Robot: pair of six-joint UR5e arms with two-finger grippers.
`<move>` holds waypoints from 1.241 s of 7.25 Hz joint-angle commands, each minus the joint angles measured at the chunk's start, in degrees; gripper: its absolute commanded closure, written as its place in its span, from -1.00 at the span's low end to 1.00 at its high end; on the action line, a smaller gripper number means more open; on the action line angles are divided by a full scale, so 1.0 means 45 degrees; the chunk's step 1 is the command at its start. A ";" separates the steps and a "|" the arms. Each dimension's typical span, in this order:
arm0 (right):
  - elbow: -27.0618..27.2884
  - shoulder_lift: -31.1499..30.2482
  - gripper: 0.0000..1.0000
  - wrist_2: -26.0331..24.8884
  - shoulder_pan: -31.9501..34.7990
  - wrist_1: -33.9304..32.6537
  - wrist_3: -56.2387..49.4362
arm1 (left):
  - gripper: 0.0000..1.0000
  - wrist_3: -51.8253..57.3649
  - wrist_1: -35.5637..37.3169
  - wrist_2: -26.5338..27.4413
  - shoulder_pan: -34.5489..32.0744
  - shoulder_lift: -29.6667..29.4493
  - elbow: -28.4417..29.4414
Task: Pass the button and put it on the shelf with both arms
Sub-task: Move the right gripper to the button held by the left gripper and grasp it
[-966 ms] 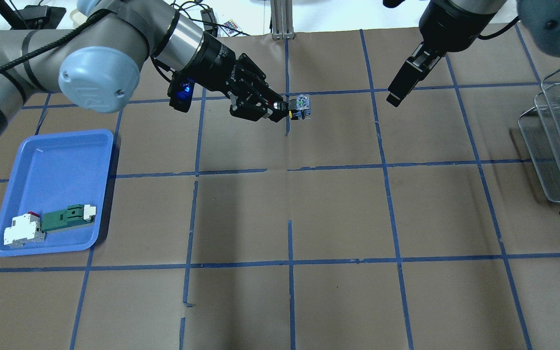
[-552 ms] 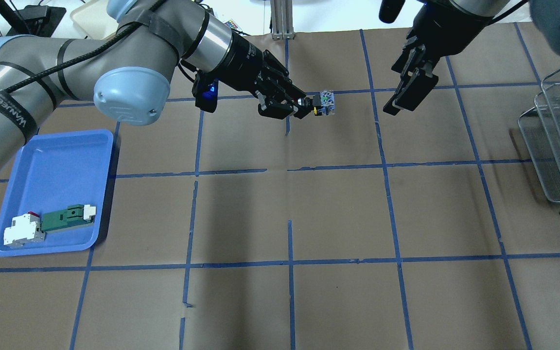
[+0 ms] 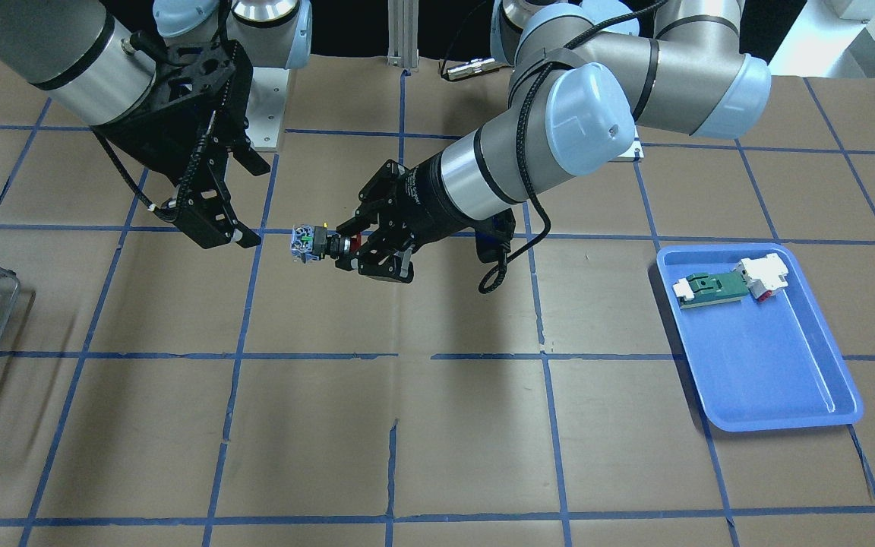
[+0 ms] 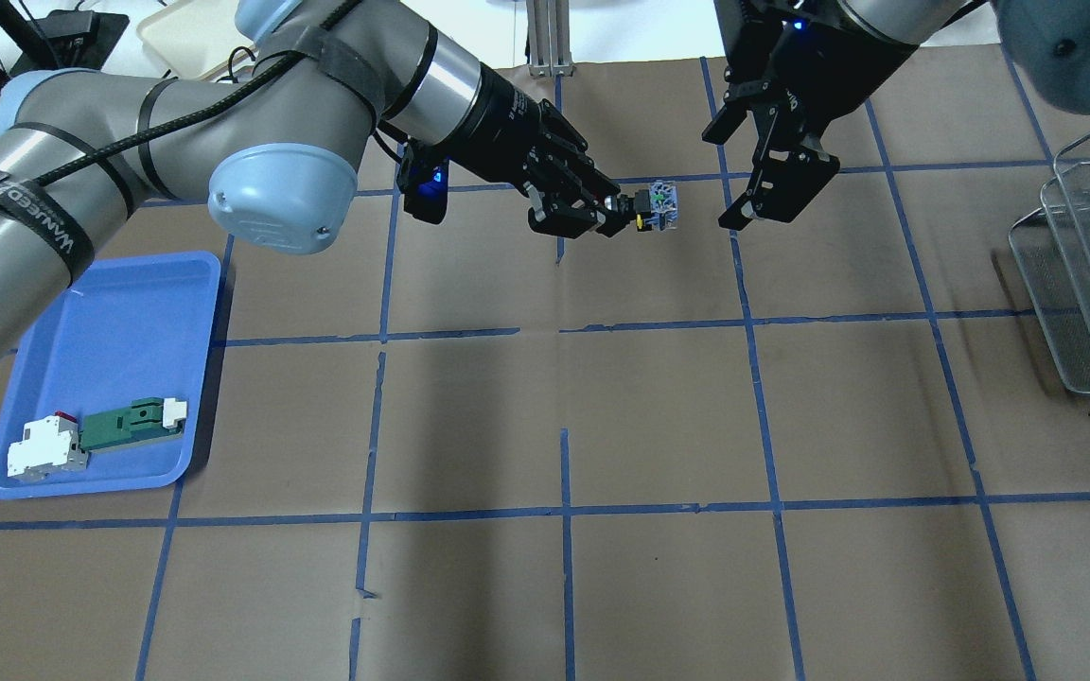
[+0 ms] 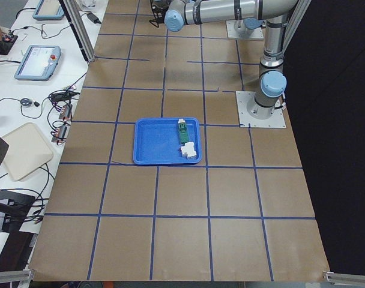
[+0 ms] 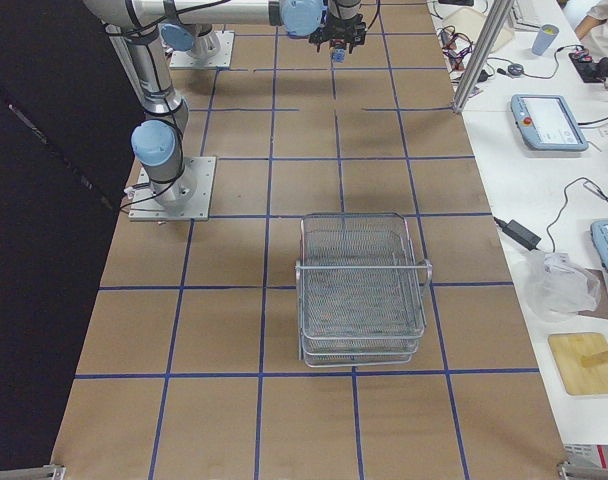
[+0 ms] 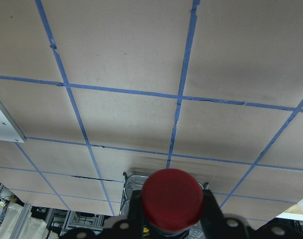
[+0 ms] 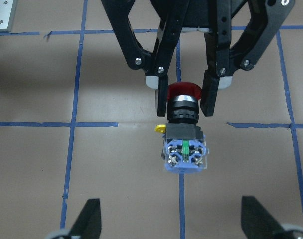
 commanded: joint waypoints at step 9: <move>0.0222 0.0851 -0.84 0.0501 0.0732 -0.0201 0.0797 | 1.00 -0.0288 0.0128 -0.0032 -0.0294 0.0165 0.0059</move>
